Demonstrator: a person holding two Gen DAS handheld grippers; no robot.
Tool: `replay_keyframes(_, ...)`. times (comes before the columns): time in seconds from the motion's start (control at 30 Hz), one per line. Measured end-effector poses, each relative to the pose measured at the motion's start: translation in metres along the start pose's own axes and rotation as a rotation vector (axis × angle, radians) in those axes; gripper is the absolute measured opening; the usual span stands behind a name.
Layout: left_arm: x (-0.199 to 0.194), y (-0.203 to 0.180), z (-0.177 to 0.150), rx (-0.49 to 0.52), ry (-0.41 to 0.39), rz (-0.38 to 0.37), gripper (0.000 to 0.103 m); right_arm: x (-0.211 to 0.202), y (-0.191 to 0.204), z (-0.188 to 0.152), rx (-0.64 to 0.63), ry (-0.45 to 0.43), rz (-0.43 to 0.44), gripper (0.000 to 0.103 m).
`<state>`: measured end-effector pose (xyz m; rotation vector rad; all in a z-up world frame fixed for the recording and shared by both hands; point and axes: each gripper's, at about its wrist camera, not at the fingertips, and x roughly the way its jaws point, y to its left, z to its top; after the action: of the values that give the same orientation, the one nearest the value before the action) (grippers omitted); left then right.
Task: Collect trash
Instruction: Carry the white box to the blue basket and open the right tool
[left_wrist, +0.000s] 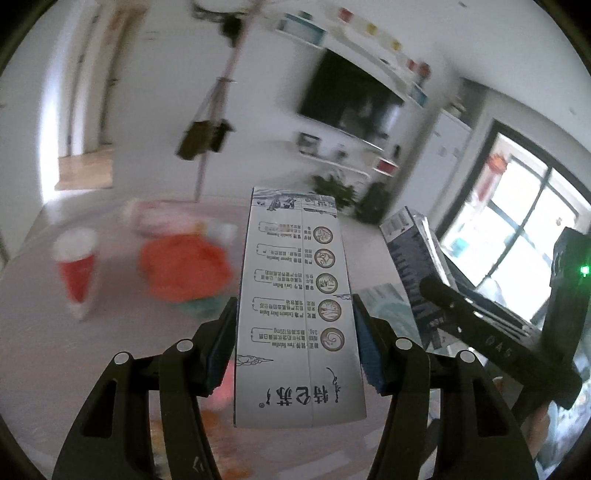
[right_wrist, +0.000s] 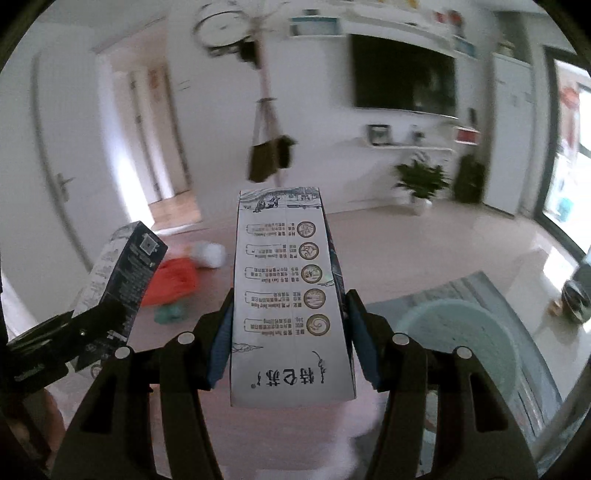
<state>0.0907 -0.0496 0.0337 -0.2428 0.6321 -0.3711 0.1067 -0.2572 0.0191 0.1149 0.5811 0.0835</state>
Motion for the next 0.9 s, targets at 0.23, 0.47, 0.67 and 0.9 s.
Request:
replay_keyframes(0.23,0.057,-0.074,0.005,0.055,0.066,-0.096,0.056,-0.005,-0.094,-0.019,0.170,0.020,-0.108,0.054)
replay_keyframes(0.47,0.137,-0.122,-0.007,0.045,0.197,-0.181,0.057,0.012,-0.168,-0.054,0.343,0.101,-0.221,0.054)
replay_keyframes(0.67,0.195,-0.134,-0.029,-0.007,0.326,-0.274,0.057,0.041,-0.201,-0.080,0.422,0.189,-0.283,0.055)
replay_keyframes(0.9,0.222,-0.144,-0.052,0.046,0.368,-0.258,0.079,0.060,-0.242,-0.112,0.584,0.258,-0.335,0.062)
